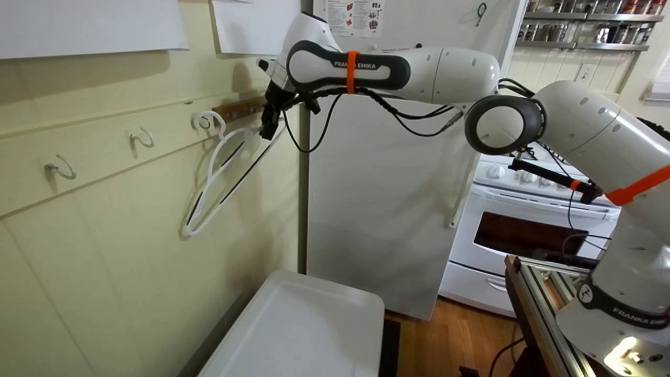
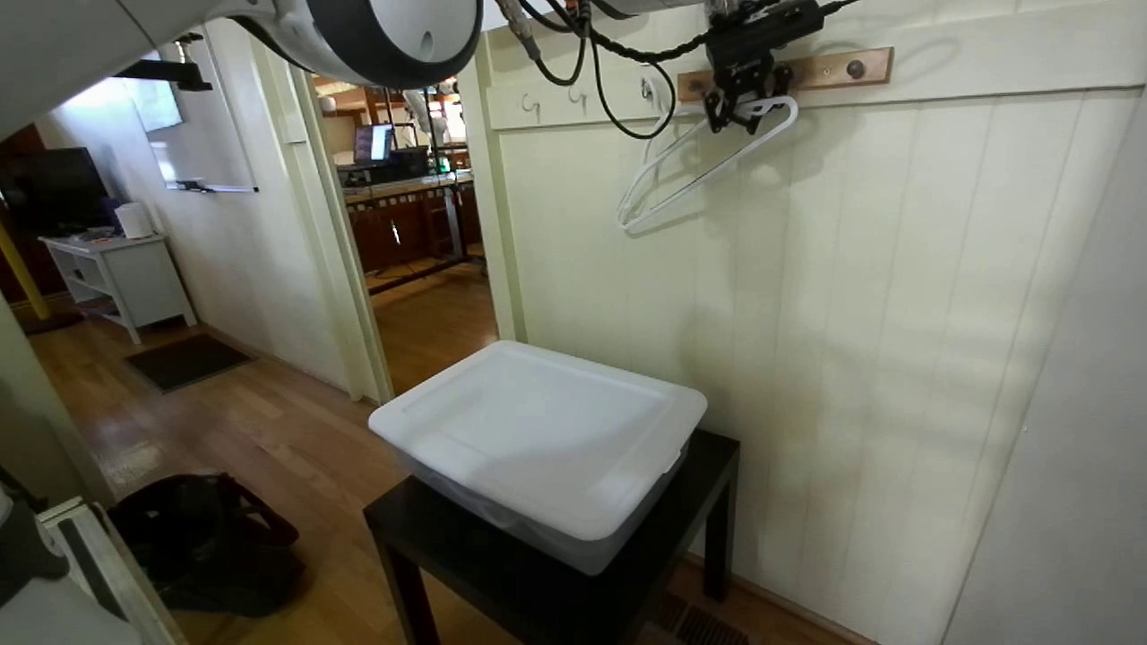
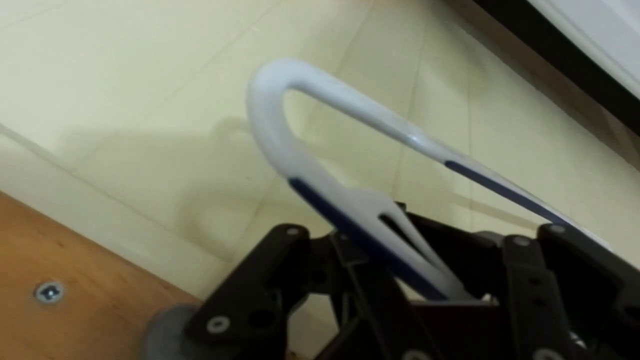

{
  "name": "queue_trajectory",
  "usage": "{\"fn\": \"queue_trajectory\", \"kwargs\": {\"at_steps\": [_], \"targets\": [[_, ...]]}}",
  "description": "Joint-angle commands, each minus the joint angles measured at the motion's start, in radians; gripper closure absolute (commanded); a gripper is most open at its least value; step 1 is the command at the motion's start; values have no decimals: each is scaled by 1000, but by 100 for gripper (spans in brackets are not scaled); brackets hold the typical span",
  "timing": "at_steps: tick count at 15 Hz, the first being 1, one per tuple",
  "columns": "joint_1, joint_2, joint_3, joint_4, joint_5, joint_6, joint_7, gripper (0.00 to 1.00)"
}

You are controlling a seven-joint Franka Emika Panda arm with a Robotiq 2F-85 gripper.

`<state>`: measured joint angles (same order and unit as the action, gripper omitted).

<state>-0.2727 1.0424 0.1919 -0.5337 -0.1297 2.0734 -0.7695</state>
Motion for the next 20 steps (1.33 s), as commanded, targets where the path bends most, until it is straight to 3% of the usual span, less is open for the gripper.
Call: {"fn": "queue_trajectory", "kwargs": {"at_steps": [1, 9, 20], "targets": [[-13, 20, 12, 39, 16, 32, -10, 100], [-7, -6, 12, 41, 10, -5, -23, 100], [-31, 21, 78, 37, 32, -87, -95, 100]]}}
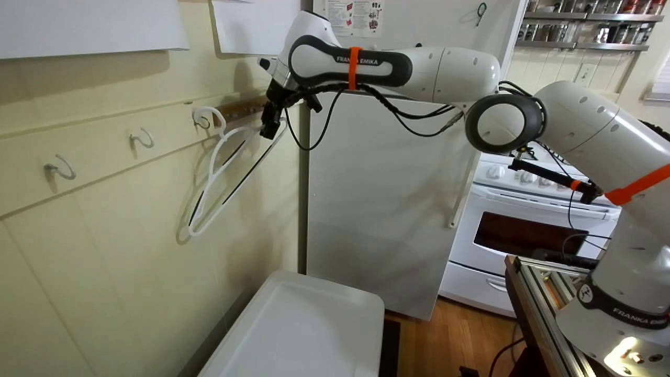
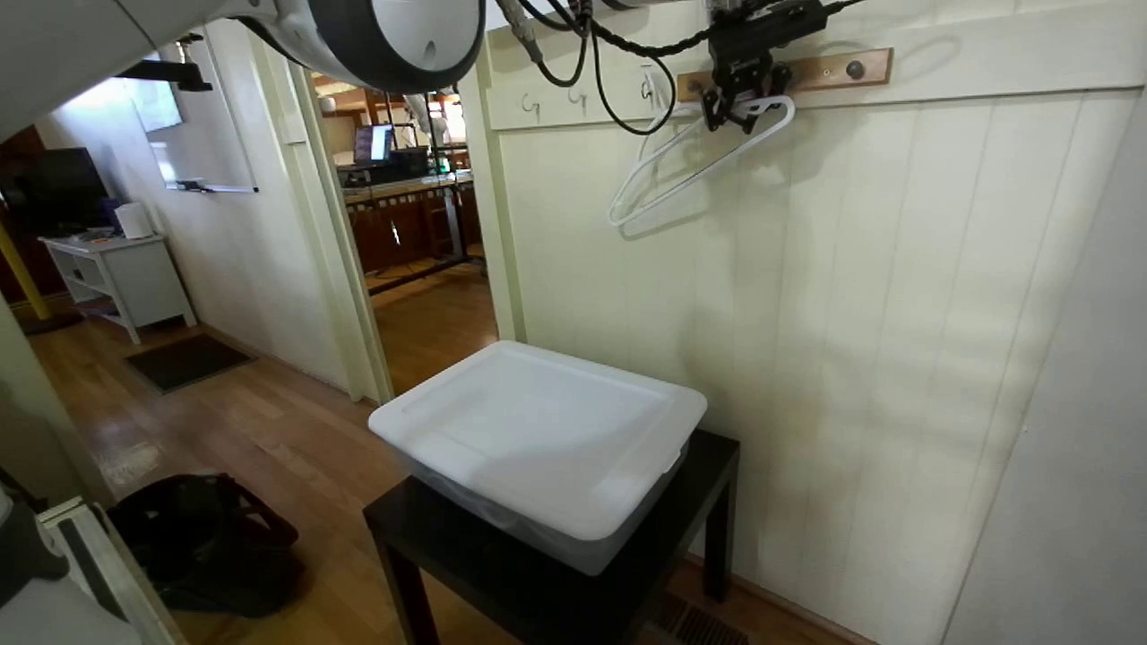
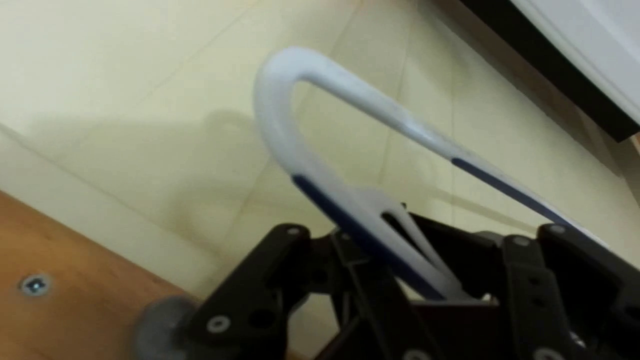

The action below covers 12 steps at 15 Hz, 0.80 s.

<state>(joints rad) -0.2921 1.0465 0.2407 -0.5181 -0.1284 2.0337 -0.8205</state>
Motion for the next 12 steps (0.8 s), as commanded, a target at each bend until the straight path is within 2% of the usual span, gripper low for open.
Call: {"fn": "queue_trajectory", "kwargs": {"at_steps": [1, 11, 12], "targets": [[-12, 20, 34, 22, 30, -52, -48, 100], [-17, 7, 52, 31, 13, -83, -50, 100], [23, 47, -23, 129, 79, -133, -81, 100]]}}
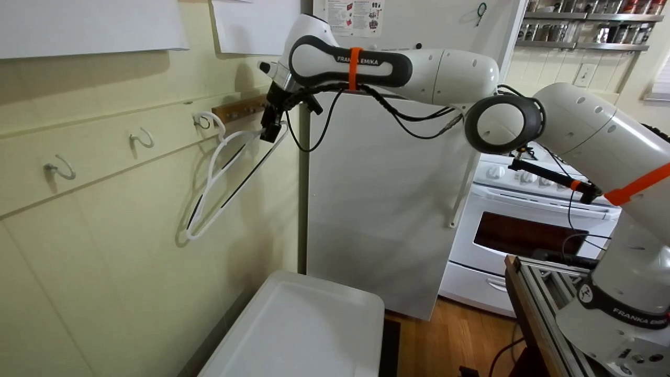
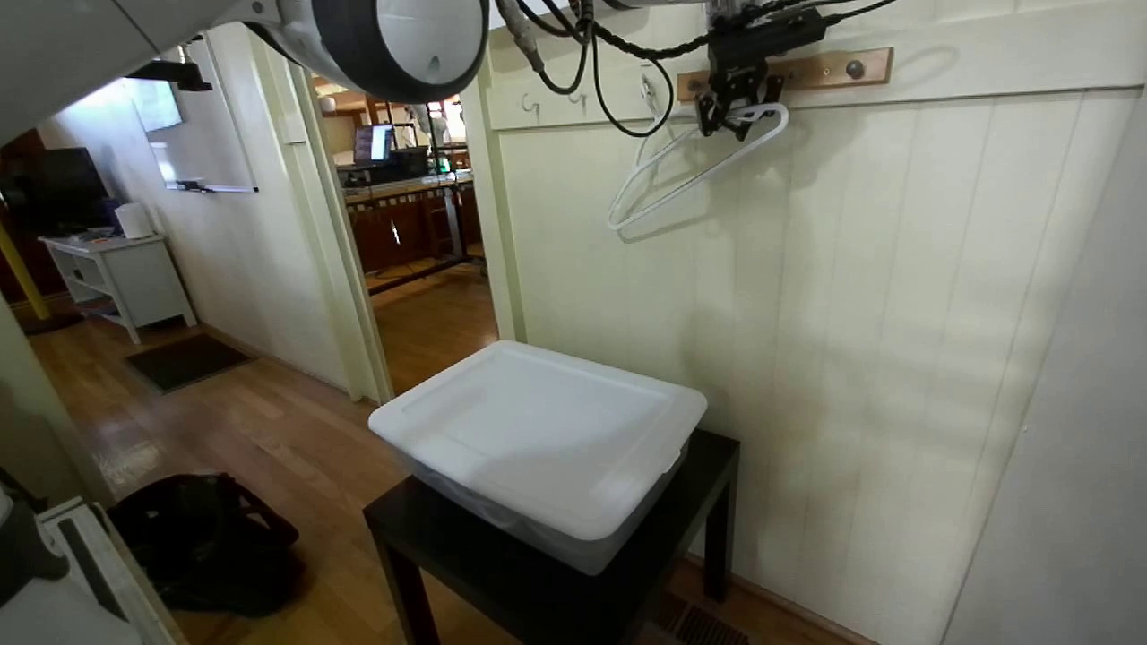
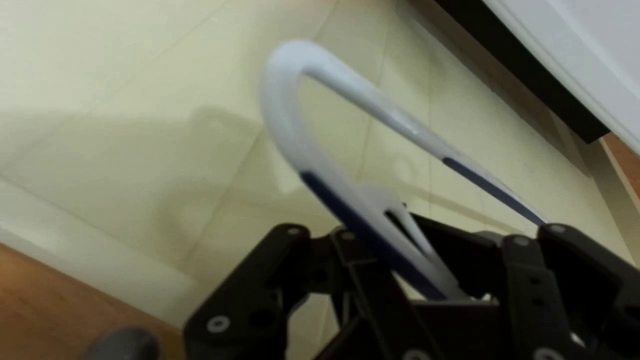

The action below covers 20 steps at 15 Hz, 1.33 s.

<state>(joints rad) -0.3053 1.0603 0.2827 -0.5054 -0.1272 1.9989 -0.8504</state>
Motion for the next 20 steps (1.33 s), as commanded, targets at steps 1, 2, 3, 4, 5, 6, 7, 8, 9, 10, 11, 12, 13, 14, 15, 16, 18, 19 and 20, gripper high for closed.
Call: {"fn": "queue_trajectory", "kwargs": {"at_steps": [1, 2, 3, 4, 5, 6, 7, 8, 9, 10, 11, 12, 13, 14, 15, 16, 18, 19, 20], "targets": [[39, 31, -74, 123, 85, -115, -64, 100], [43, 30, -85, 137, 99, -145, -89, 100], [34, -16, -96, 62, 112, -135, -101, 100], [32, -29, -104, 45, 122, -142, -116, 100], [32, -32, -113, 44, 131, -152, -127, 100], [32, -34, -121, 45, 136, -156, -132, 100], [32, -36, -129, 45, 139, -162, -137, 100], [34, -38, -141, 46, 139, -160, -127, 100], [37, -39, -154, 48, 136, -153, -111, 100], [41, -39, -166, 50, 132, -144, -98, 100], [44, -38, -178, 52, 128, -133, -84, 100], [47, -37, -188, 53, 126, -123, -68, 100], [49, -36, -195, 54, 126, -117, -57, 100], [53, -37, -200, 53, 125, -116, -53, 100], [55, -37, -203, 52, 125, -115, -47, 100], [58, -38, -206, 49, 126, -121, -45, 100], [63, -36, -206, 44, 130, -127, -41, 75], [64, -35, -205, 44, 132, -124, -39, 74], [67, -37, -204, 41, 132, -128, -40, 67]]}}
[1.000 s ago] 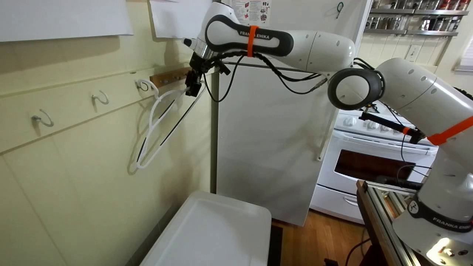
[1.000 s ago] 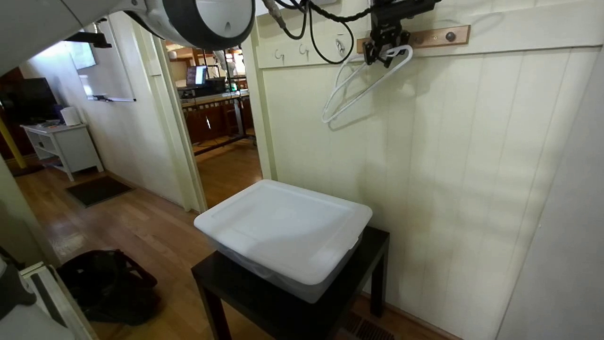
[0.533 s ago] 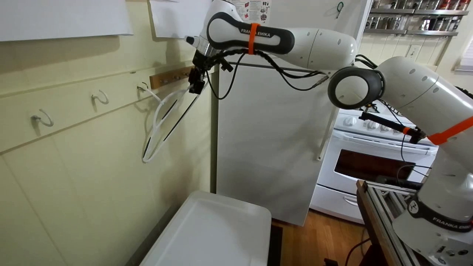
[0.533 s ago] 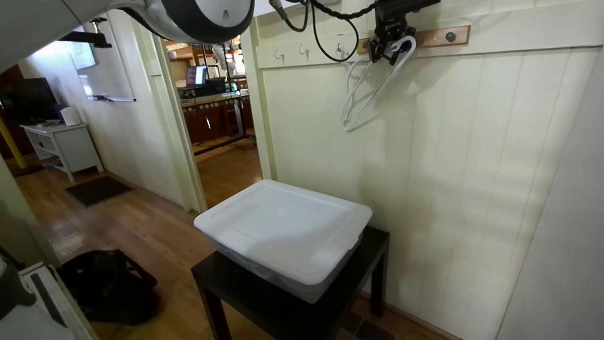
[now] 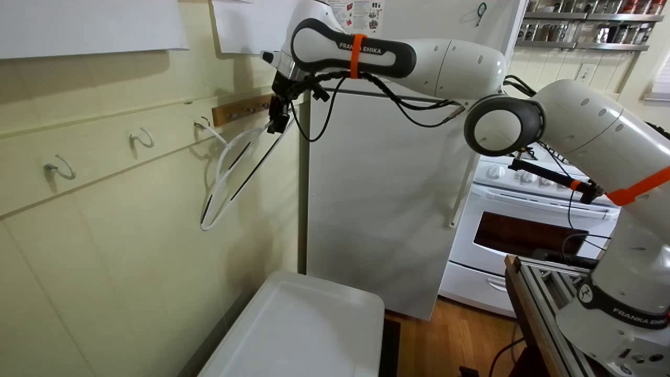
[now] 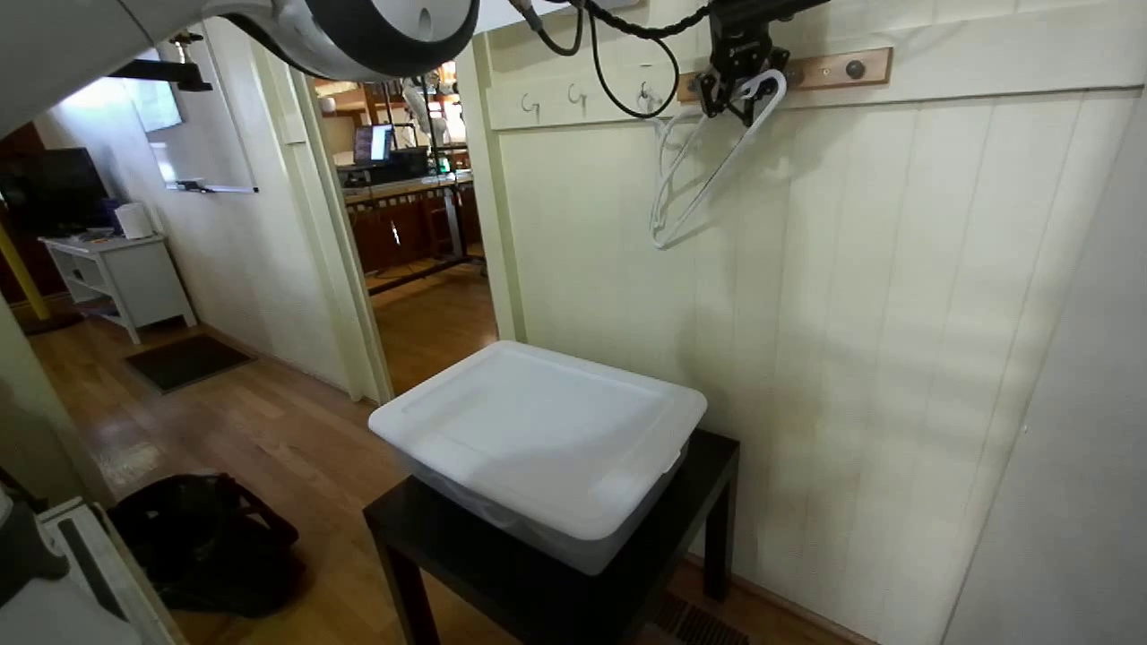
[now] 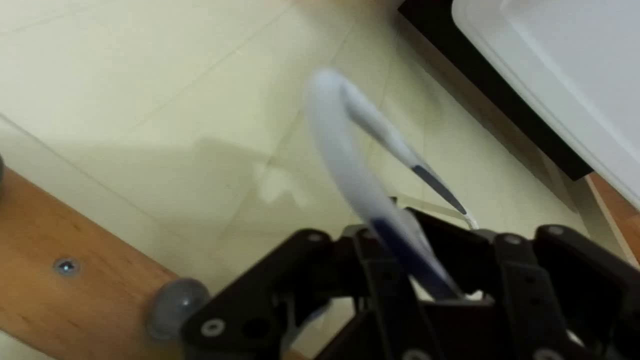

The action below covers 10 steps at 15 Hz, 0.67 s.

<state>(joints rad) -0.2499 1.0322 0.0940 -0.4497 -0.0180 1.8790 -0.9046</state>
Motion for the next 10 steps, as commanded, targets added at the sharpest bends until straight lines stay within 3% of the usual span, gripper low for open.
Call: {"fn": "queue_trajectory", "kwargs": {"at_steps": [1, 7, 9, 10], "targets": [[15, -11, -14, -16, 23, -12, 12, 60], [44, -24, 6, -25, 38, -95, 12, 14], [62, -22, 4, -23, 40, -129, 25, 2], [72, -20, 5, -20, 41, -138, 32, 0]]}}
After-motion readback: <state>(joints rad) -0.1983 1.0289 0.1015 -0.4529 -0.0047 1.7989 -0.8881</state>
